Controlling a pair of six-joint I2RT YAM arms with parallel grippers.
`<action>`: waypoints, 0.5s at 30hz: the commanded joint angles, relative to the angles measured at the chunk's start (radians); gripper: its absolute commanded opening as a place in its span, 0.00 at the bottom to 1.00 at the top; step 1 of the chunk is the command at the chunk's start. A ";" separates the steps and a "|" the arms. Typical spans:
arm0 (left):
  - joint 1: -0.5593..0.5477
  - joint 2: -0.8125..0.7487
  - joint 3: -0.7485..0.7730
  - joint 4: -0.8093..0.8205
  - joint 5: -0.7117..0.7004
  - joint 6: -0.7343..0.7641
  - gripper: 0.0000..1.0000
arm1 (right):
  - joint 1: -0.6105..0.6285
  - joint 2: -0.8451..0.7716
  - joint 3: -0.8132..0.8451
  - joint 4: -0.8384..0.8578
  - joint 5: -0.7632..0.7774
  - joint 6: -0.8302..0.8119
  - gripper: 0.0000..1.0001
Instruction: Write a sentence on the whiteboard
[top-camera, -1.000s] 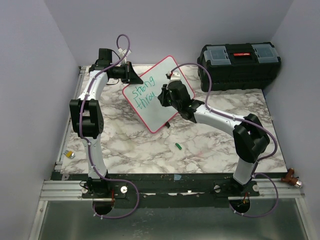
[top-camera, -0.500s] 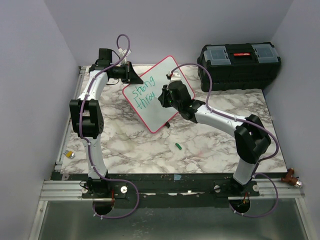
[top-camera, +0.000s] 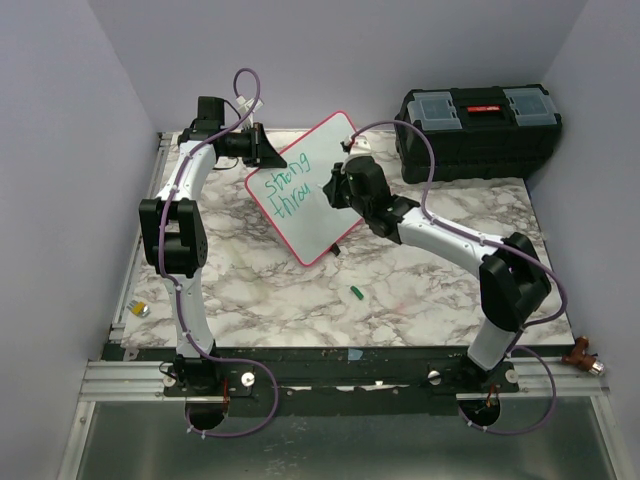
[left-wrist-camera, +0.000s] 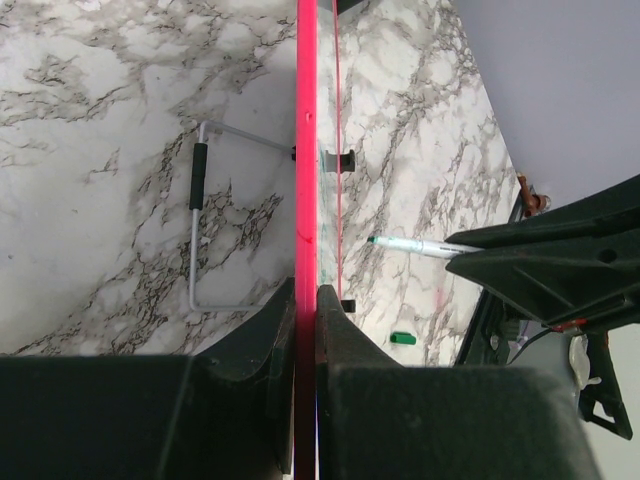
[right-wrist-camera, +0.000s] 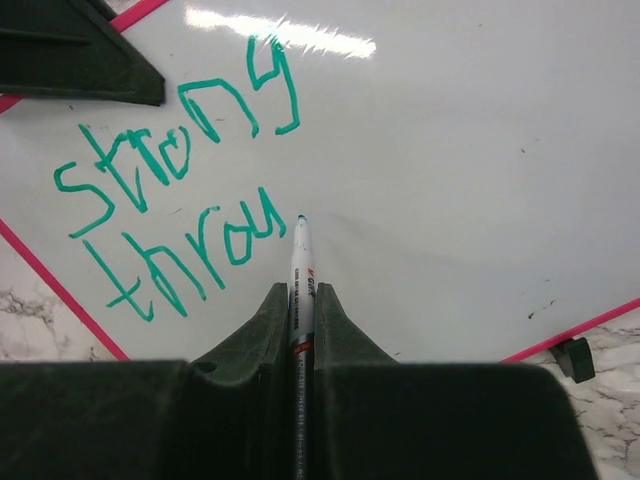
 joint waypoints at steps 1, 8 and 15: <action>-0.024 -0.021 -0.006 0.005 -0.004 0.063 0.00 | -0.020 -0.016 -0.007 -0.005 0.006 -0.011 0.01; -0.024 -0.019 -0.003 0.007 -0.001 0.062 0.00 | -0.029 0.004 0.013 -0.006 -0.042 -0.012 0.01; -0.024 -0.019 -0.003 0.007 0.001 0.060 0.00 | -0.038 0.027 0.039 -0.006 -0.066 -0.018 0.01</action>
